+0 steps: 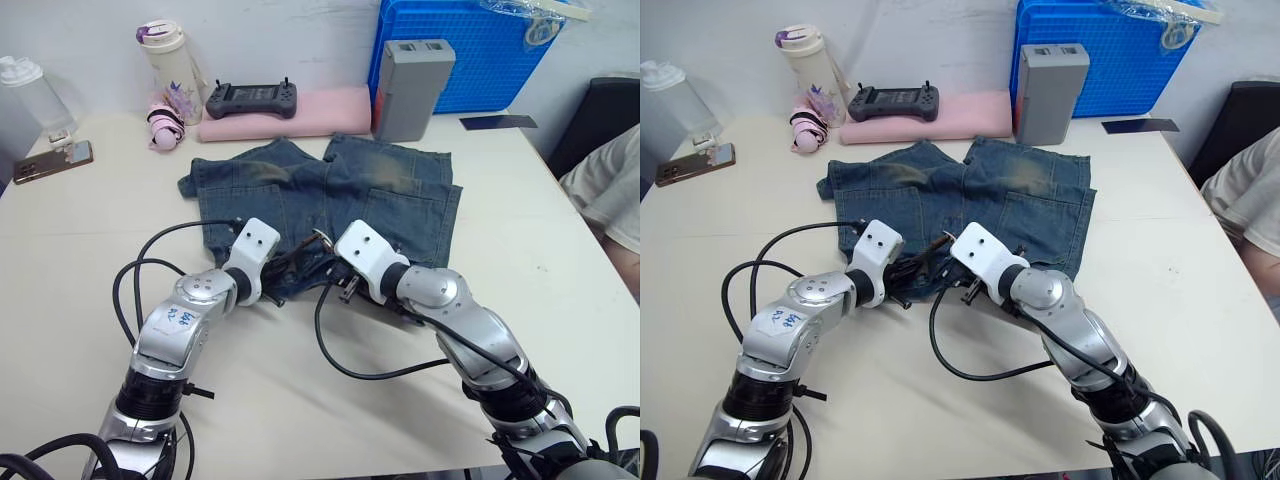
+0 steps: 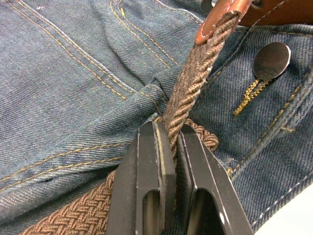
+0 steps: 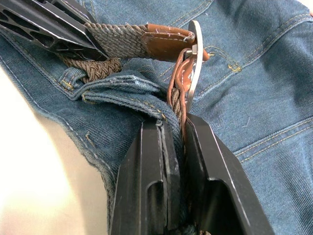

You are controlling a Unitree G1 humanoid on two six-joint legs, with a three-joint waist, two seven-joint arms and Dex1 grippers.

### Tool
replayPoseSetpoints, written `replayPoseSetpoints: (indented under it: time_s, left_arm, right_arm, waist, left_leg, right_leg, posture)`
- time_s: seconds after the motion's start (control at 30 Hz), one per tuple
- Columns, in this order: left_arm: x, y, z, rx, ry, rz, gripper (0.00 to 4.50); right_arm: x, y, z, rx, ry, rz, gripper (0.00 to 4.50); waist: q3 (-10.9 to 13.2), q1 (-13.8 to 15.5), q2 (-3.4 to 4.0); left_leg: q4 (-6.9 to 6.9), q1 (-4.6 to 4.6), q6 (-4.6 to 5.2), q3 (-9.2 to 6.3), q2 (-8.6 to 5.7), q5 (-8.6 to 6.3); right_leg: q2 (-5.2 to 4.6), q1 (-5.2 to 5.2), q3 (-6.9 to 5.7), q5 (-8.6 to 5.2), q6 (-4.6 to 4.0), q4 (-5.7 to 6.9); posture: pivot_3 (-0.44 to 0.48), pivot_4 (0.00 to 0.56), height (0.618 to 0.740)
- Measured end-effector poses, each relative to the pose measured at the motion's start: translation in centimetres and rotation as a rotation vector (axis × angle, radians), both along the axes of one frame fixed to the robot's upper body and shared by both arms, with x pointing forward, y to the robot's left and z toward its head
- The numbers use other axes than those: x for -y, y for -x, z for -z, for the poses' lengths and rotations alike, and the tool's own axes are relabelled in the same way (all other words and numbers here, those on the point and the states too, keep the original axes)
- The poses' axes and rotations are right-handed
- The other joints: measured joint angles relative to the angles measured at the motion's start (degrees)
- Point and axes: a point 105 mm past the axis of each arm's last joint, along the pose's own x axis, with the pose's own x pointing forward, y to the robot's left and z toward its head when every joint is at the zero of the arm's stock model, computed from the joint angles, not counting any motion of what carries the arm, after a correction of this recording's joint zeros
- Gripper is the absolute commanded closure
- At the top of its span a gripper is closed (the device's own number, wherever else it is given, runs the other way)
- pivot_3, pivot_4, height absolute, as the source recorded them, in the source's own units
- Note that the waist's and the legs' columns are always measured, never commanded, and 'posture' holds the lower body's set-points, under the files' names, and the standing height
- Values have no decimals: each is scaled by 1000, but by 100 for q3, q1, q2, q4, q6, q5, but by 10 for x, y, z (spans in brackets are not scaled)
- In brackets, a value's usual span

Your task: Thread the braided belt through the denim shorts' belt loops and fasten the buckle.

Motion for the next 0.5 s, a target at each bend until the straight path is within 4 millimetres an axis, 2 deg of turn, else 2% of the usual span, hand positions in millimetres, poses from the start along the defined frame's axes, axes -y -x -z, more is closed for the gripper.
replayPoseSetpoints:
  time_s: [0.13,0.23,0.5]
  left_arm:
    - [0,-2,0,-1,-2,1,4500]
    - [-7,3,2,-1,-24,9,4500]
    - [-11,11,5,-4,-27,11,4500]
  right_arm:
    - [-1,0,-1,-7,-19,8,4485]
    - [-4,-1,-5,-49,-111,39,4485]
    - [-3,-1,-4,-83,-160,56,4485]
  waist:
    - [0,18,0]
    - [-1,-30,0]
    - [-2,-97,0]
  left_leg:
    - [-1,0,0,1,1,0]
    - [-6,-2,-2,0,5,0]
    - [-8,-2,-1,0,5,-1]
  right_leg:
    - [1,-2,1,0,0,1]
    - [4,-3,-1,0,0,5]
    - [4,-3,0,0,0,2]
  posture:
    - [0,150,728]
    - [0,150,728]
    - [0,150,728]
